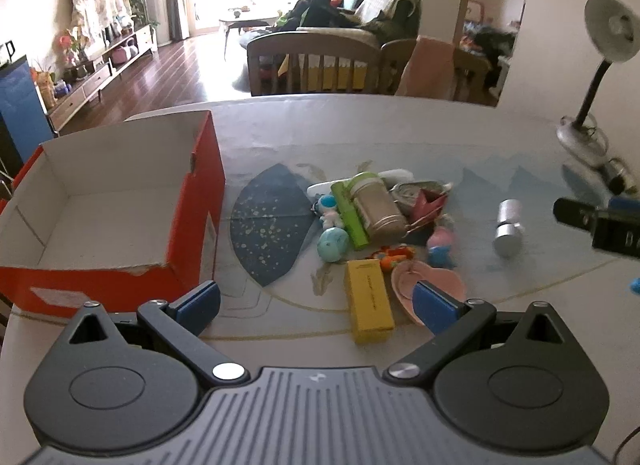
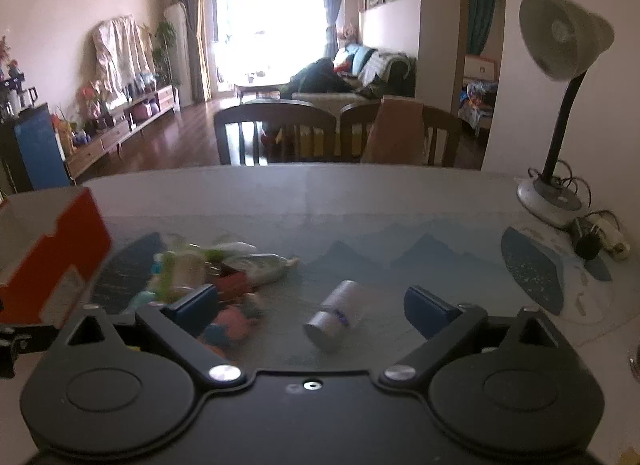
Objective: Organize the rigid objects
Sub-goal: 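Grasp the yellow box with the left tool while the right tool grasps the white canister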
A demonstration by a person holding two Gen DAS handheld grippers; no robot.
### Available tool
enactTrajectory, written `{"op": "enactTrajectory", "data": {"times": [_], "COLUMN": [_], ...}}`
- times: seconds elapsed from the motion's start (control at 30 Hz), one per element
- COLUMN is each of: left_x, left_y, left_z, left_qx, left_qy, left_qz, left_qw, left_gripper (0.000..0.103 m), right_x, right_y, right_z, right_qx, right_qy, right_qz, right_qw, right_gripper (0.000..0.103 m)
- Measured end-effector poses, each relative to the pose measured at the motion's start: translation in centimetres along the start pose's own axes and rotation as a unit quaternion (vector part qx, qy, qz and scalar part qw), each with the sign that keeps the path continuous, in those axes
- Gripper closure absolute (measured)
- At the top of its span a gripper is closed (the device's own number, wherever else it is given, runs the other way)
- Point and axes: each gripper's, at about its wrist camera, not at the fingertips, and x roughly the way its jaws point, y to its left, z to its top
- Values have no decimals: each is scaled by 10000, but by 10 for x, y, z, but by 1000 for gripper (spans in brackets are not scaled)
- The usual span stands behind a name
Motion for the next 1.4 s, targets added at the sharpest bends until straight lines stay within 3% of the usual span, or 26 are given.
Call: {"op": "enactTrajectory", "data": {"times": [0.33,0.6,0.77,0.97,1.13,1.2,1.4], "left_x": [53,76,85,96,102,103,105], "left_y": [-17,-26,-28,-27,-33,-34,-37], "left_z": [-3,-4,-4,-6,-6,-5,-3], "left_qx": [68,99,103,51,137,159,195], "left_qy": [309,549,650,830,922,910,969], "left_qz": [297,271,320,304,259,253,60], "left_qw": [9991,9981,9973,9961,9953,9954,9951], "left_gripper": [1,1,9,22,44,48,71], "right_x": [69,102,114,121,122,121,117], "right_y": [-22,-26,-25,-24,-27,-26,-26], "right_z": [7,6,0,-4,-7,-6,-6], "right_qx": [104,292,379,515,578,531,420], "right_qy": [527,862,1074,1246,1326,1296,1243], "right_qz": [-53,-188,-230,-229,-226,-224,-183], "right_qw": [9985,9957,9932,9906,9892,9899,9912], "right_gripper": [14,22,30,40,49,54,56]}}
